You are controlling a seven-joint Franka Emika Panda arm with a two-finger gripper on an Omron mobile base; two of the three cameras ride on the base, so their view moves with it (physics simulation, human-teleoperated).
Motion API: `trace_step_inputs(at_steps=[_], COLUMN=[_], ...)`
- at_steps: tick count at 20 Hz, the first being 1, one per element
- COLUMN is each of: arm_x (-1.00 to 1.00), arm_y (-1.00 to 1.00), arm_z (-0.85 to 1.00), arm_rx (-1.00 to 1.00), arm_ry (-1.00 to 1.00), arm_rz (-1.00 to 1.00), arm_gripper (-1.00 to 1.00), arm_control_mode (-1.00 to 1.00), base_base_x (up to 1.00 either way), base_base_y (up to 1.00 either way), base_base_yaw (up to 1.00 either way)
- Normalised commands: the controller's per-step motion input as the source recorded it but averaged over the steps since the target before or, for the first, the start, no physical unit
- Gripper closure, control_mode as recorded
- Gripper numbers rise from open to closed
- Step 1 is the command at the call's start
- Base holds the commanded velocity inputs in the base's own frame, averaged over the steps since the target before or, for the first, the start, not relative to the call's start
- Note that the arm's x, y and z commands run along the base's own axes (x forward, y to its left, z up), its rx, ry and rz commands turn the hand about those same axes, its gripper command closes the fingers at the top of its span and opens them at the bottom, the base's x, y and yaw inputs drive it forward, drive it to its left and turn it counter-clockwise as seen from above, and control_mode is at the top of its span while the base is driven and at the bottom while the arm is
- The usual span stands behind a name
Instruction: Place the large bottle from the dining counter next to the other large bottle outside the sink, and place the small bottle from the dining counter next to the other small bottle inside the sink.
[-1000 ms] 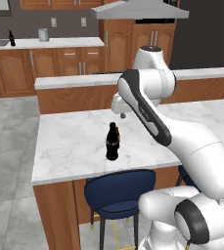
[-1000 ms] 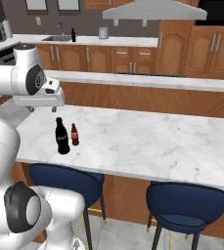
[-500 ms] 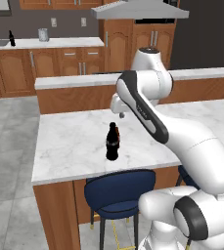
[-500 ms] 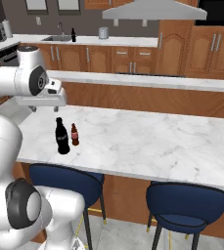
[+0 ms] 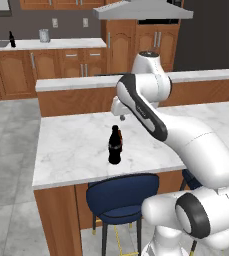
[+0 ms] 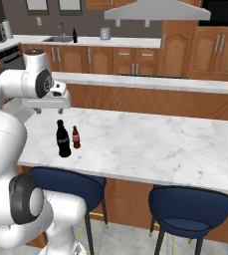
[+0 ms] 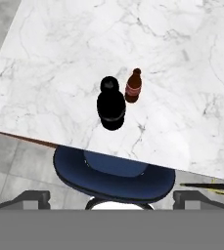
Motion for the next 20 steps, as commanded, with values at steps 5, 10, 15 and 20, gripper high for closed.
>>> trace_step_inputs(at_steps=[5, 10, 15, 20], arm_x=[0.25, 0.3, 0.22, 0.02], arm_y=[0.0, 0.03, 0.14, 0.13], arm_z=[-0.1, -0.08, -0.1, -0.32], arm_rx=[0.0, 0.0, 0.0, 0.0], arm_ry=[0.0, 0.0, 0.0, 0.0], arm_rz=[0.0, 0.0, 0.0, 0.0], arm_gripper=[-1.0, -1.0, -1.0, -1.0], arm_control_mode=[-1.0, -1.0, -1.0, -1.0], base_base_x=[0.0, 0.0, 0.0, 0.0], base_base_y=[0.0, 0.0, 0.0, 0.0], base_base_yaw=[0.0, 0.0, 0.0, 0.0])
